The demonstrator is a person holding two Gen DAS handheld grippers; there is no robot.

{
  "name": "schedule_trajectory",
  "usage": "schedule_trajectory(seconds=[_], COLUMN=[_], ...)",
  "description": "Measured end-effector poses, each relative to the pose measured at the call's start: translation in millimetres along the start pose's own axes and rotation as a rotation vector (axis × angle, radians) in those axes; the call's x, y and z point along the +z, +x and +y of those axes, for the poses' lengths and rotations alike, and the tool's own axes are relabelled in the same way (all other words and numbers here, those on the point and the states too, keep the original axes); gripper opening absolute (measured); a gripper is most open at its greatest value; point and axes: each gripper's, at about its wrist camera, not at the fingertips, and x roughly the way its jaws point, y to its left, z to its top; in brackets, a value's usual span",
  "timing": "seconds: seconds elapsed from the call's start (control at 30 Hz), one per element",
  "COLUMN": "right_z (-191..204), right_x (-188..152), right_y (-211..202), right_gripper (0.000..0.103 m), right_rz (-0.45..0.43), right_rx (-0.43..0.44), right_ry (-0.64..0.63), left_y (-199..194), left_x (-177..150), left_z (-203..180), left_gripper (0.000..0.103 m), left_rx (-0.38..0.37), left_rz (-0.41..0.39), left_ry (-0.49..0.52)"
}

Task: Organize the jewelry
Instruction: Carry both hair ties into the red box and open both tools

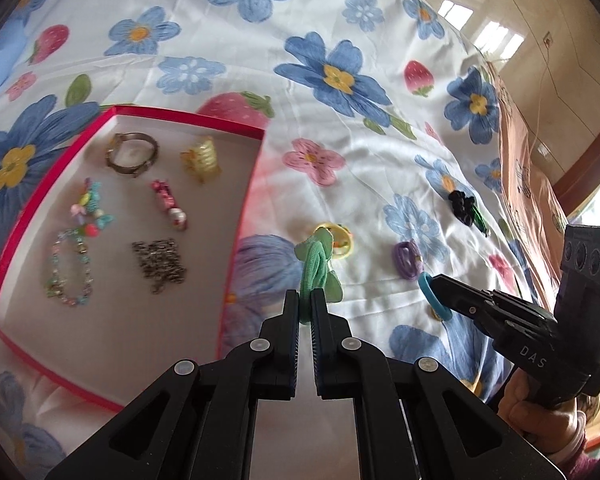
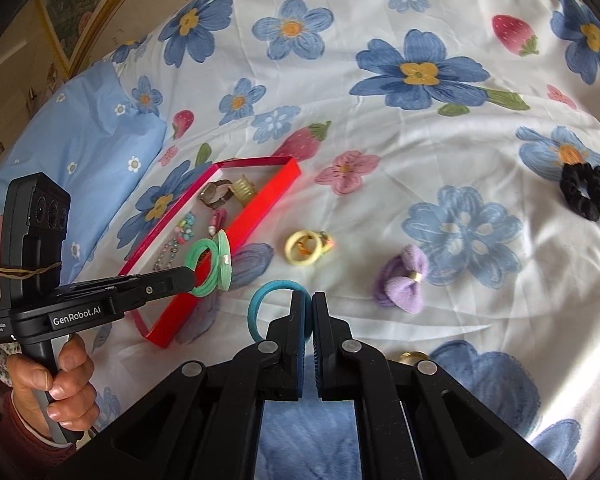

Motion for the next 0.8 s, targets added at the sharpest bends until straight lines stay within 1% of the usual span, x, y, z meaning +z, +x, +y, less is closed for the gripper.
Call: schedule_trajectory(seconds=[0.3, 0.47, 0.8], right_z=[47, 71, 111], right_x=[10, 13, 23], right_y=[21, 38, 73], right_gripper=[0.003, 0.003, 0.003], right_rz=[0.015, 0.033, 0.060], right_rx=[0.053, 0.081, 0.122], right_ry=[-0.086, -0.122, -0.199], left_y=[-42, -57, -64], left_x=[-13, -17, -22], left_z=[41, 63, 106], left_gripper=[0.004, 0.004, 0.004], left_rx=[0.035, 0.058, 0.084], left_rz=[-0.056, -0.073, -0.068], left_ry=[-0.080, -0.121, -0.218])
